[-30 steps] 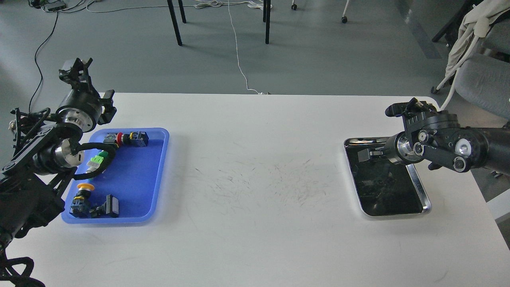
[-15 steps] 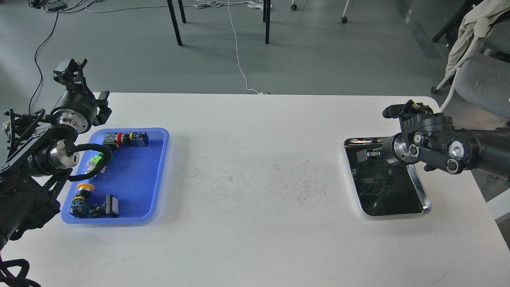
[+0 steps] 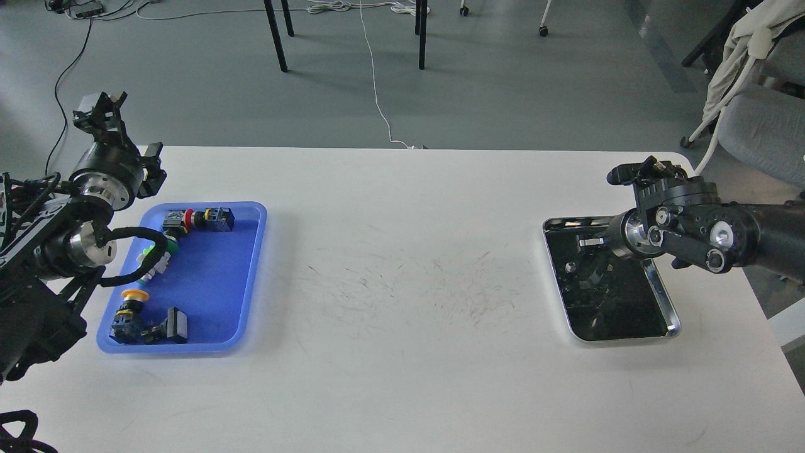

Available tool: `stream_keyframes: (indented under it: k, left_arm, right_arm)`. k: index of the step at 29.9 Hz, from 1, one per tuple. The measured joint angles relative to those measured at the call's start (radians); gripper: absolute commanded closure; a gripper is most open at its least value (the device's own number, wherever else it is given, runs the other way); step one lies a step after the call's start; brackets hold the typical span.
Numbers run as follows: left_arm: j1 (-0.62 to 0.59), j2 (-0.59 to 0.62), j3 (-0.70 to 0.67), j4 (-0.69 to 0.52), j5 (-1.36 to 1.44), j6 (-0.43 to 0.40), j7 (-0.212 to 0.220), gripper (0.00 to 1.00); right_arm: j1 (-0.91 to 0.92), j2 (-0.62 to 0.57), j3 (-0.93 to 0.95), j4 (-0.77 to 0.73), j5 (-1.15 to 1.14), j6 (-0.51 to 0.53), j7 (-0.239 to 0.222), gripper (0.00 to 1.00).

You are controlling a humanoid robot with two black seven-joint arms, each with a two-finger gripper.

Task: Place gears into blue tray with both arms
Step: 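Lift the black gear and move the right gripper toward the table center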

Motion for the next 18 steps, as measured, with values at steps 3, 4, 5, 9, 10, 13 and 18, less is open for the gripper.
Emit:
stream_keyframes:
  k: [3, 4, 5, 9, 10, 13, 18]
  left_arm:
    - [0.0, 0.0, 0.0, 0.001, 0.0, 0.0, 0.0, 0.02]
    - [0.0, 0.0, 0.001, 0.001, 0.0, 0.0, 0.0, 0.02]
    - [0.0, 0.0, 0.001, 0.001, 0.0, 0.0, 0.0, 0.02]
    - [0.0, 0.002, 0.001, 0.002, 0.0, 0.0, 0.0, 0.02]
    - [0.0, 0.002, 0.001, 0.002, 0.0, 0.0, 0.0, 0.02]
    - [0.0, 0.002, 0.001, 0.002, 0.0, 0.0, 0.0, 0.02]
    - [0.0, 0.002, 0.001, 0.002, 0.0, 0.0, 0.0, 0.02]
  right_arm:
    - [0.001, 0.0, 0.0, 0.0, 0.0, 0.001, 0.0, 0.98]
    - [0.001, 0.0, 0.0, 0.0, 0.0, 0.002, 0.0, 0.98]
    - [0.001, 0.0, 0.0, 0.0, 0.0, 0.002, 0.0, 0.98]
    - [0.004, -0.003, 0.0, 0.0, 0.0, 0.003, 0.0, 0.98]
    - [0.006, -0.004, 0.0, 0.0, 0.0, 0.003, 0.0, 0.98]
    - [0.014, -0.008, 0.001, 0.003, 0.002, 0.002, 0.0, 0.98]
    - [0.072, -0.032, 0.014, 0.031, 0.016, -0.001, -0.001, 0.98]
